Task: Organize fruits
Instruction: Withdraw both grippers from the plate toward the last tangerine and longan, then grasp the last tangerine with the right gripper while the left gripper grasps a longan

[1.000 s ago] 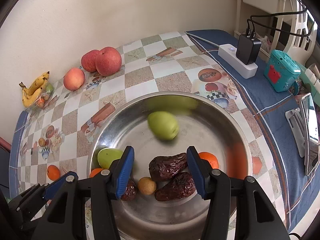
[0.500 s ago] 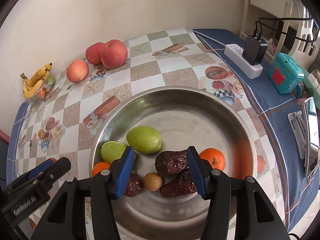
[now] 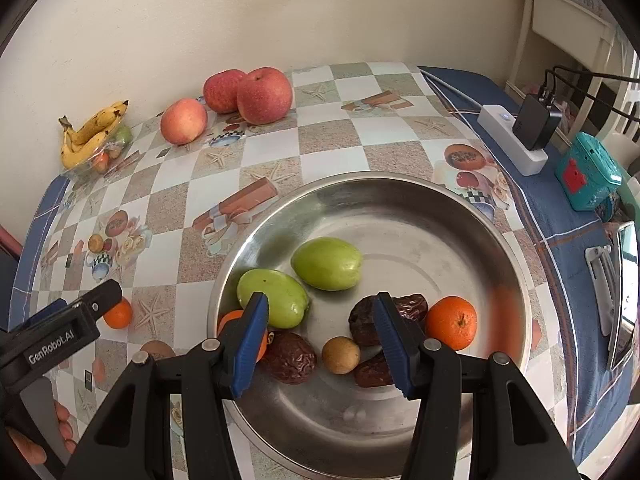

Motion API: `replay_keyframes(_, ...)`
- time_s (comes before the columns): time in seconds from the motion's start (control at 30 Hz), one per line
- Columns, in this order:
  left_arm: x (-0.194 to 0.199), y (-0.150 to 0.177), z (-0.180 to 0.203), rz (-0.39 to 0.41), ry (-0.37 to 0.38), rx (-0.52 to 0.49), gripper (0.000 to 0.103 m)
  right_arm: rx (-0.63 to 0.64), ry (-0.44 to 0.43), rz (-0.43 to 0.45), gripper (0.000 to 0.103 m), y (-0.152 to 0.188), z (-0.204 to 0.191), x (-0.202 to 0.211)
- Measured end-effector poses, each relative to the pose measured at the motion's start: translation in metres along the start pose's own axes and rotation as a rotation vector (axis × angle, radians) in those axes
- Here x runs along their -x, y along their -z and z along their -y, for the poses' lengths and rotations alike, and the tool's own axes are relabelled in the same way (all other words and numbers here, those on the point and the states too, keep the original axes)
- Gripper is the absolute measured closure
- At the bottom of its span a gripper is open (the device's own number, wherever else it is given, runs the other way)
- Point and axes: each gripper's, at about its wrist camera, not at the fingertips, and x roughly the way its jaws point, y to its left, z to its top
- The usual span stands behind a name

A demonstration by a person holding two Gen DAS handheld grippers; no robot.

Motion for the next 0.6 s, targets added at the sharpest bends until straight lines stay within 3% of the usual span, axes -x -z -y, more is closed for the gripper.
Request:
replay_keyframes(0.07, 0.001, -0.001, -0.002, 0.005, -0.013, 0.003, 0.0, 0.009, 0.002, -0.001, 0.047, 0.001, -0.003, 0.0)
replay_keyframes(0.33, 0.001, -0.003, -0.003, 0.014, -0.024, -0.01, 0.0, 0.024, 0.003, -0.013, 0.028, 0.003, -0.007, -0.004)
replay_keyframes(0.43, 0.001, -0.006, -0.007, 0.007, -0.003, -0.013, 0.0, 0.03, 0.002, -0.013, 0.017, 0.004, -0.009, -0.005)
replay_keyframes(0.6, 0.004, -0.024, -0.045, 0.017, 0.072, 0.079, 0.0, 0.053, -0.013, -0.009, 0.017, 0.004, -0.021, -0.004)
